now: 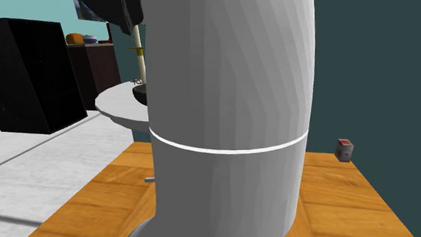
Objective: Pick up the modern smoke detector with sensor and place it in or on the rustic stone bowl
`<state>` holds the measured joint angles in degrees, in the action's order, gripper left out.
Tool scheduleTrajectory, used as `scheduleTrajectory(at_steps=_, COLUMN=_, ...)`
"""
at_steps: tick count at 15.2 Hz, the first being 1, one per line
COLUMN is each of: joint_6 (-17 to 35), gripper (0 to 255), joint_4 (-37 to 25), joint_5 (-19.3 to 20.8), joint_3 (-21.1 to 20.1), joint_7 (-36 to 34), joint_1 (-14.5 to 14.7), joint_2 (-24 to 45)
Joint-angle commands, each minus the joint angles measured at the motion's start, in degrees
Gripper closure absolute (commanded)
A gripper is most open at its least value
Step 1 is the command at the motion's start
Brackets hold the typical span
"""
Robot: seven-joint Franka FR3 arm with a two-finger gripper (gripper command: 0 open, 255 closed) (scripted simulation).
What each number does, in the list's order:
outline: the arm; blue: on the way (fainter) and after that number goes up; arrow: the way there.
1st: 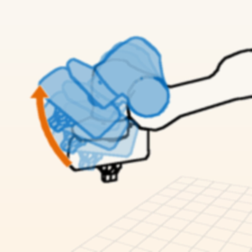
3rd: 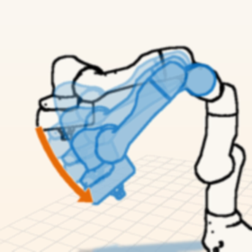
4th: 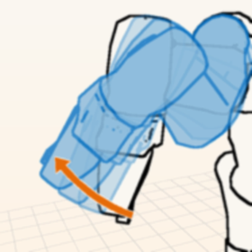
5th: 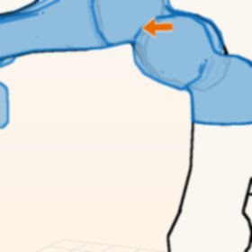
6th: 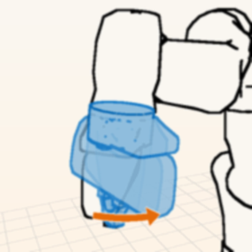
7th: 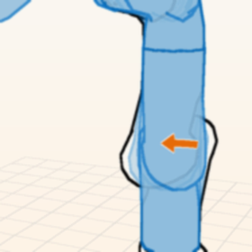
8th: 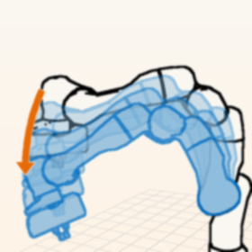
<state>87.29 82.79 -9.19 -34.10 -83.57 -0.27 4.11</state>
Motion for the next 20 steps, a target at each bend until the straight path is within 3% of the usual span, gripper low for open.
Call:
scheduleTrajectory(at_steps=1, joint_6=1.80, gripper=255, joint_4=2.55, joint_5=-0.46, joint_3=0.14, joint_7=0.61, joint_1=-0.24, joint_2=-0.82)
scheduleTrajectory(at_steps=6, joint_6=5.82, gripper=255, joint_4=7.79, joint_5=-1.22, joint_3=0.33, joint_7=1.79, joint_1=-0.53, joint_2=-2.12)
scheduleTrajectory(at_steps=14, joint_6=5.94, gripper=255, joint_4=7.95, joint_5=-1.24, joint_3=0.34, joint_7=1.83, joint_1=-0.54, joint_2=-2.15)
scheduleTrajectory(at_steps=15, joint_6=5.94, gripper=0, joint_4=7.95, joint_5=-1.24, joint_3=0.34, joint_7=1.83, joint_1=-0.54, joint_2=-2.15)
scheduleTrajectory(at_steps=20, joint_6=5.94, gripper=0, joint_4=7.95, joint_5=-1.24, joint_3=0.34, joint_7=1.83, joint_1=-0.54, joint_2=-2.15)
